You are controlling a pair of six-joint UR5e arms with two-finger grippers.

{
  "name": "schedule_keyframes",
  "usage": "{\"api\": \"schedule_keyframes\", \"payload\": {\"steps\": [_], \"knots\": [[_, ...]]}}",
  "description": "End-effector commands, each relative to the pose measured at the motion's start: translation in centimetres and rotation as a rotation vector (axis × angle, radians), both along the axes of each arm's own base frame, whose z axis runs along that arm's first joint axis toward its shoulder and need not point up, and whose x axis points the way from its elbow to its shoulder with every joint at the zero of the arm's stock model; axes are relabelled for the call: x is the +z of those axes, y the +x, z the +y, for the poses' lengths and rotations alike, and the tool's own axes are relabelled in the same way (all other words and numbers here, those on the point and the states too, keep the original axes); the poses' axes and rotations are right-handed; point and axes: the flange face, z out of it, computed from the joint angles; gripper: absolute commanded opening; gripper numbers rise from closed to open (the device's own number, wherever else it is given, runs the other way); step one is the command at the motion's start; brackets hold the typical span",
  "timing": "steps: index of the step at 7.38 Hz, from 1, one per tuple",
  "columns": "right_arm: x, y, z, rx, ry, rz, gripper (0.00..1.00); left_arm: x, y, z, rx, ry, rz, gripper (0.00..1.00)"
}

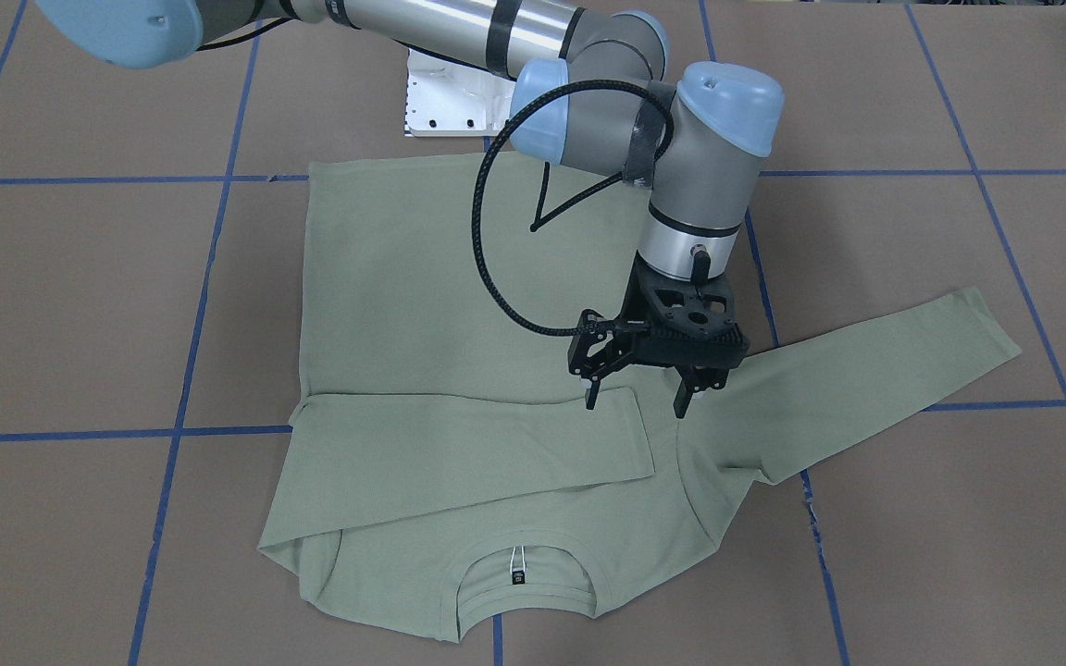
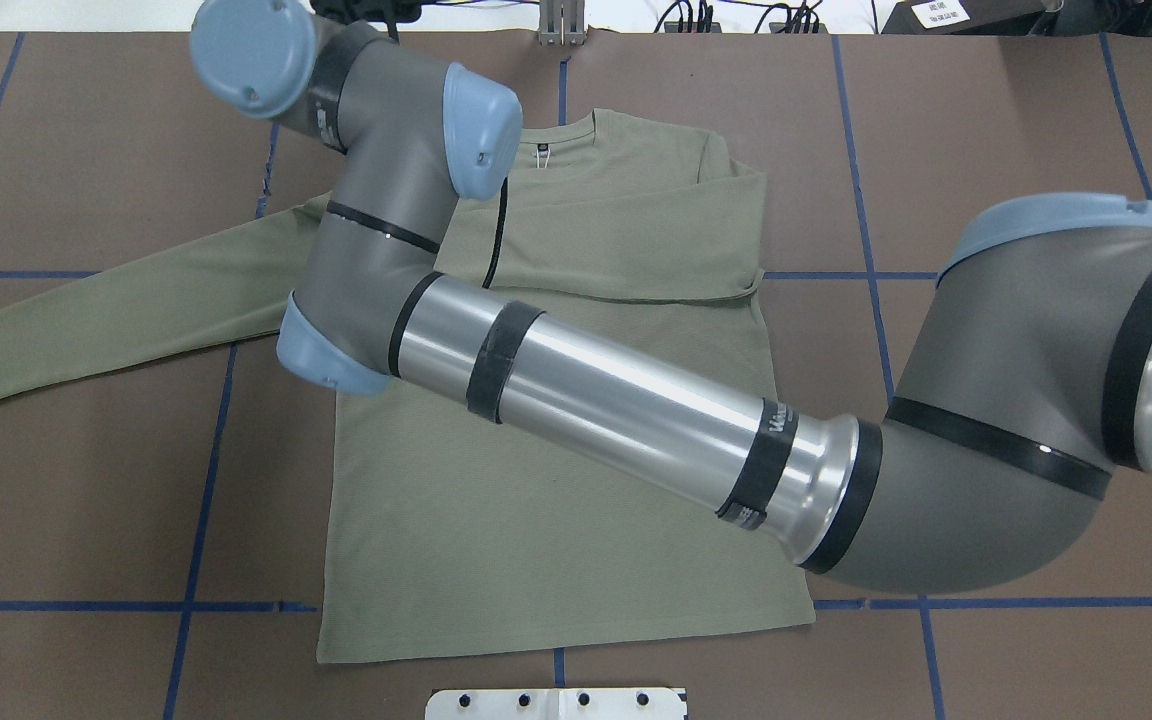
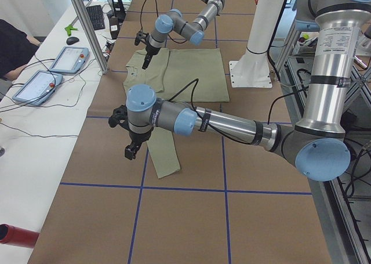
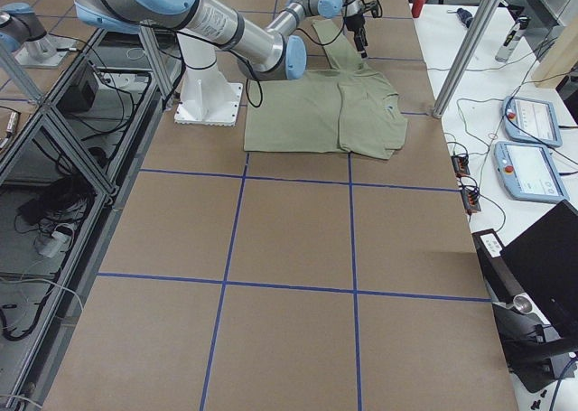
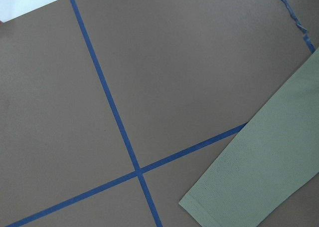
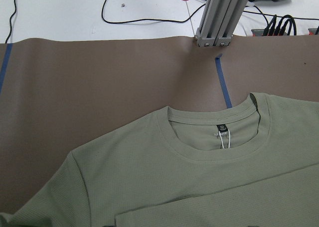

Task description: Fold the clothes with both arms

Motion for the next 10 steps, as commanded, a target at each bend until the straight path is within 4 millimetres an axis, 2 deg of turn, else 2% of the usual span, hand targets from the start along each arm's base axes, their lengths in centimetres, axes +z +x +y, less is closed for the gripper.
{"api": "schedule_keyframes", "payload": {"steps": [1, 2, 3, 4, 6, 7, 8, 9, 10], "knots": [[2.9, 9.7, -7.8, -0.143, -0.129, -0.096, 0.99, 0.4, 0.3, -0.8, 0.007, 0.082, 0.001, 1.0], [7.1, 14.1, -9.4, -0.188, -0.112, -0.073, 0.99, 0.9, 1.1, -0.9, 0.008, 0.076, 0.007, 1.0], [10.9, 19.4, -10.8, -0.248, -0.114, -0.047, 0.99, 3.4, 3.4, -0.5, -0.022, -0.04, 0.031, 1.0], [14.6, 24.2, -12.4, -0.286, -0.116, -0.05, 1.0, 5.7, 3.6, 0.8, -0.078, -0.101, 0.053, 1.0], [22.3, 31.6, -13.6, -0.361, -0.079, -0.037, 1.0, 11.4, 7.8, 5.3, -0.13, -0.148, 0.112, 0.98], [24.8, 34.2, -13.8, -0.384, -0.072, -0.042, 1.0, 14.7, 10.0, 6.7, -0.149, -0.166, 0.154, 0.94], [26.3, 35.3, -13.5, -0.386, -0.07, -0.039, 1.0, 17.9, 12.1, 7.9, -0.177, -0.17, 0.18, 0.9], [27.1, 35.7, -13.4, -0.381, -0.072, -0.035, 1.0, 18.7, 14.1, 8.4, -0.225, -0.188, 0.189, 0.85], [27.1, 35.7, -13.4, -0.381, -0.072, -0.035, 1.0, 19.0, 14.8, 8.3, -0.222, -0.206, 0.193, 0.77]]}}
